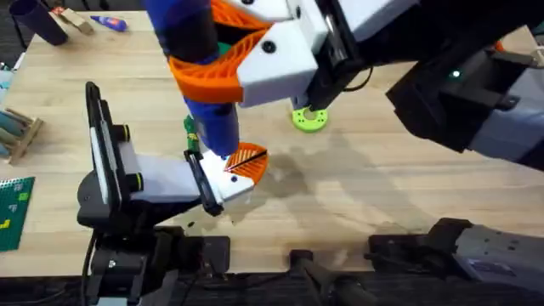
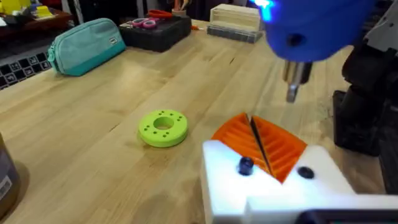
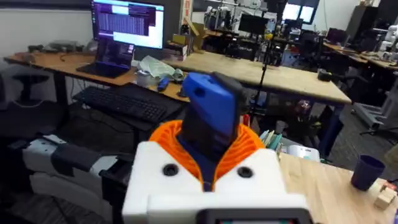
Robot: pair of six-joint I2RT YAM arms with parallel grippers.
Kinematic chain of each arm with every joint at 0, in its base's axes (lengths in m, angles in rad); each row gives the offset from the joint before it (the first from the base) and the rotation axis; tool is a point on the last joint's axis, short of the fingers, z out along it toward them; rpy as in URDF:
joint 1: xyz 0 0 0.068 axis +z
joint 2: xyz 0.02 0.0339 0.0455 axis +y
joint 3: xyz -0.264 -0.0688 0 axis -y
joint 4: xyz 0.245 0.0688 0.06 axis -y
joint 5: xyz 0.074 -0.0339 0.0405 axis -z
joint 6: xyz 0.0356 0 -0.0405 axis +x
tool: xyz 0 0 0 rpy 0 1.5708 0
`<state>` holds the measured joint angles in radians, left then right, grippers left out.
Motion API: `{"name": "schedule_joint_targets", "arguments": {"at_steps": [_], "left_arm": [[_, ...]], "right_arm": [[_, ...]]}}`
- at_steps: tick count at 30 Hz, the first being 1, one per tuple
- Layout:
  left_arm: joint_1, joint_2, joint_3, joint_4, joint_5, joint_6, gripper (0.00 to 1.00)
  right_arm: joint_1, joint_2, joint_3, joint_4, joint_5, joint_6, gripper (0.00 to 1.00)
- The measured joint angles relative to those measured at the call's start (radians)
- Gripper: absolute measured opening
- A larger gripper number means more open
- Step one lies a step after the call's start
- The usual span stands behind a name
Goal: Pick up the gripper from the table and insert it into the empty holder that is missing its gripper. Then pick up a screw, insert it into the mounting hole, and use the screwdriver to tighten it. Finally, clean up the table by picking up the vegetable and placing it into the bucket.
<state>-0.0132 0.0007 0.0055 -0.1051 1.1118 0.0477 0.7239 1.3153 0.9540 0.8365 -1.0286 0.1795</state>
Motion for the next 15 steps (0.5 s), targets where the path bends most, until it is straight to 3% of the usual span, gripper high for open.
{"name": "schedule_joint_targets", "arguments": {"at_steps": [15], "left_arm": [[0.000, 0.000, 0.000, 0.000, 0.000, 0.000, 0.009]], "right_arm": [[0.000, 0.016, 0.008, -0.010, -0.010, -0.015, 0.047]]}}
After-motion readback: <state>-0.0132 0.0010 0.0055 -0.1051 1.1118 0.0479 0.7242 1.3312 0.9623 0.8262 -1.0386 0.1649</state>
